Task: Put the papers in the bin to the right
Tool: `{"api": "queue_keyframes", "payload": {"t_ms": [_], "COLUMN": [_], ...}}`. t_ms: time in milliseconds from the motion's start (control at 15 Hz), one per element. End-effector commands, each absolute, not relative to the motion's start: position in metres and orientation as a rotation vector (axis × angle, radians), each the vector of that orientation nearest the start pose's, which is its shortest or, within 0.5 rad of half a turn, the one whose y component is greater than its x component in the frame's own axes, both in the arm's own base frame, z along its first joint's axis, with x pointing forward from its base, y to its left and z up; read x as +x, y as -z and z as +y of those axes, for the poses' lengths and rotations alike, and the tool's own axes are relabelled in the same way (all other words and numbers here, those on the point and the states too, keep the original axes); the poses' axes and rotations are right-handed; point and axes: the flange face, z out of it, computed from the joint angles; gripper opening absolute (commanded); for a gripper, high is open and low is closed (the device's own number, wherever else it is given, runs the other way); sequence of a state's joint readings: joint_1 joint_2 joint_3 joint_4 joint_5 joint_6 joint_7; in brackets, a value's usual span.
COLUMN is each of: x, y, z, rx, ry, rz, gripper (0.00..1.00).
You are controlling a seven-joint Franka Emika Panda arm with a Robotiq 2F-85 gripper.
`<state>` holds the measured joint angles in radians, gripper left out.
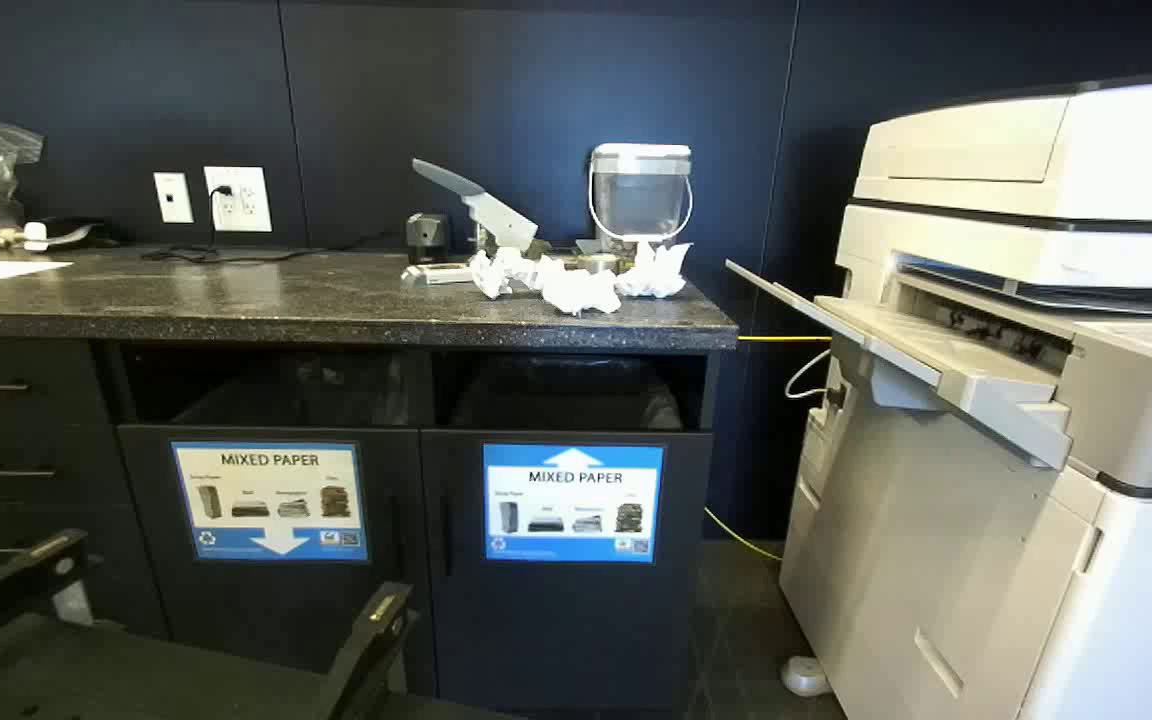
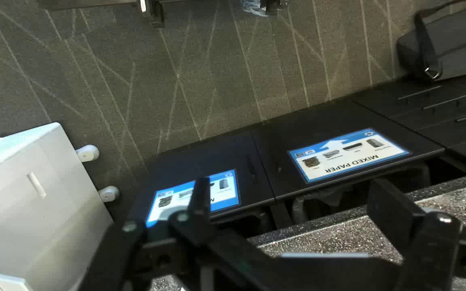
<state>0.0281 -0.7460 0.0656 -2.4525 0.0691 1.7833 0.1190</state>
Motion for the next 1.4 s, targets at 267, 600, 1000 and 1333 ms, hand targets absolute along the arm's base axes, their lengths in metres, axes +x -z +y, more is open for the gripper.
{"api": "queue_keyframes", "payload": {"t_ms": [267, 600, 1000, 1333], "x": [0.332, 0.336, 0.379, 0.44], "y": [-0.559, -0.554, -0.523, -0.478], "z": [0.041, 0.042, 0.046, 0.061], "rx": [-3.105, -3.101, -3.08, -3.073], "ry": [0.142, 0.162, 0.312, 0.578], "rz": [0.081, 0.088, 0.091, 0.041], "gripper": [1.0, 1.0, 1.0, 1.0]}}
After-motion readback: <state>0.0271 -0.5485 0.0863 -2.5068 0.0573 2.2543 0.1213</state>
